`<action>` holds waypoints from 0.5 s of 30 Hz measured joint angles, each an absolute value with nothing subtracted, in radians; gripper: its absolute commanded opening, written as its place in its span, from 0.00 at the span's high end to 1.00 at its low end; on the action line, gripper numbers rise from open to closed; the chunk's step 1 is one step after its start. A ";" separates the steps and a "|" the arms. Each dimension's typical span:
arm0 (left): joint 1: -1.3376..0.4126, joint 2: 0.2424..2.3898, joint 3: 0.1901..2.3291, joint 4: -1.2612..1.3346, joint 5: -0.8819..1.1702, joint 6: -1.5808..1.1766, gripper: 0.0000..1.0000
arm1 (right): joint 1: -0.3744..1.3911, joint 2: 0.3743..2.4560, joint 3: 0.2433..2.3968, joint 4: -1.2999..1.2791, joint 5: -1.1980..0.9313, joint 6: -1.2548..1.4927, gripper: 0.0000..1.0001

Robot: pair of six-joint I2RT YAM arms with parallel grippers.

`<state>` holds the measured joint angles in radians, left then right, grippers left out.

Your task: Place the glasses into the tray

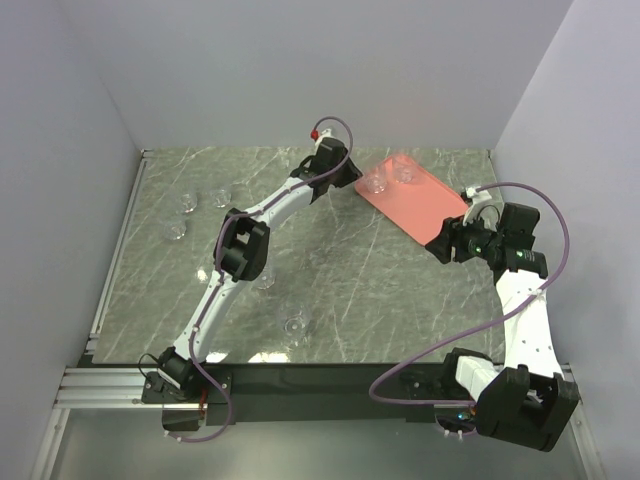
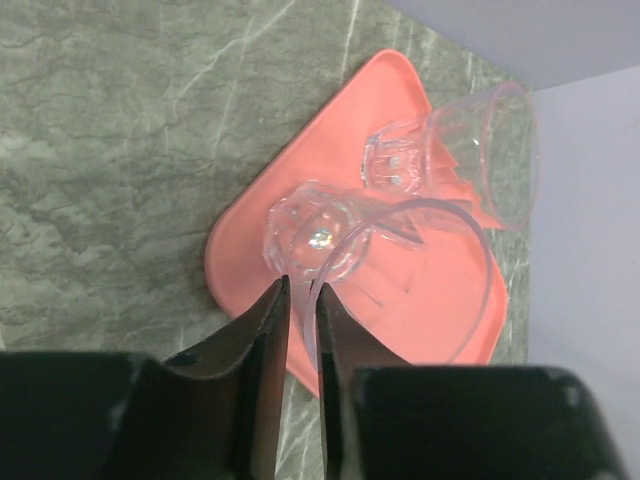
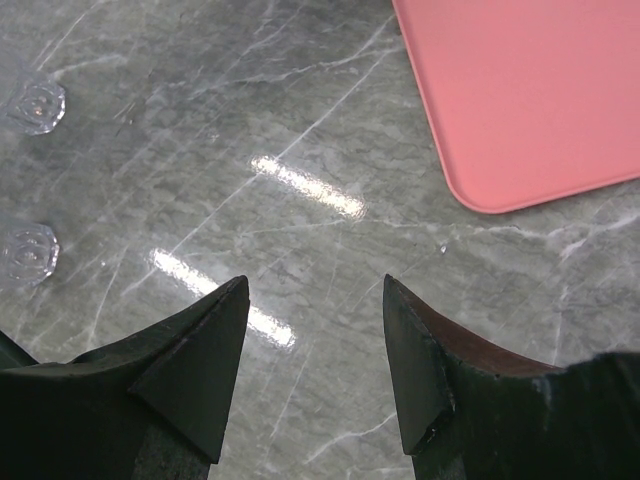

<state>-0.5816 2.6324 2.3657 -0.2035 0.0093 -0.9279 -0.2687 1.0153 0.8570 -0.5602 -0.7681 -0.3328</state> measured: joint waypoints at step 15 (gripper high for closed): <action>-0.584 2.632 2.378 -0.175 0.010 -0.942 0.41 | -0.277 1.015 0.856 -0.560 -0.769 -0.331 0.37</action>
<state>-0.5842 2.6324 2.3775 -0.1749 0.0097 -0.9417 -0.2771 1.0153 0.8562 -0.5602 -0.7689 -0.3309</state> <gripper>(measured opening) 0.532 0.631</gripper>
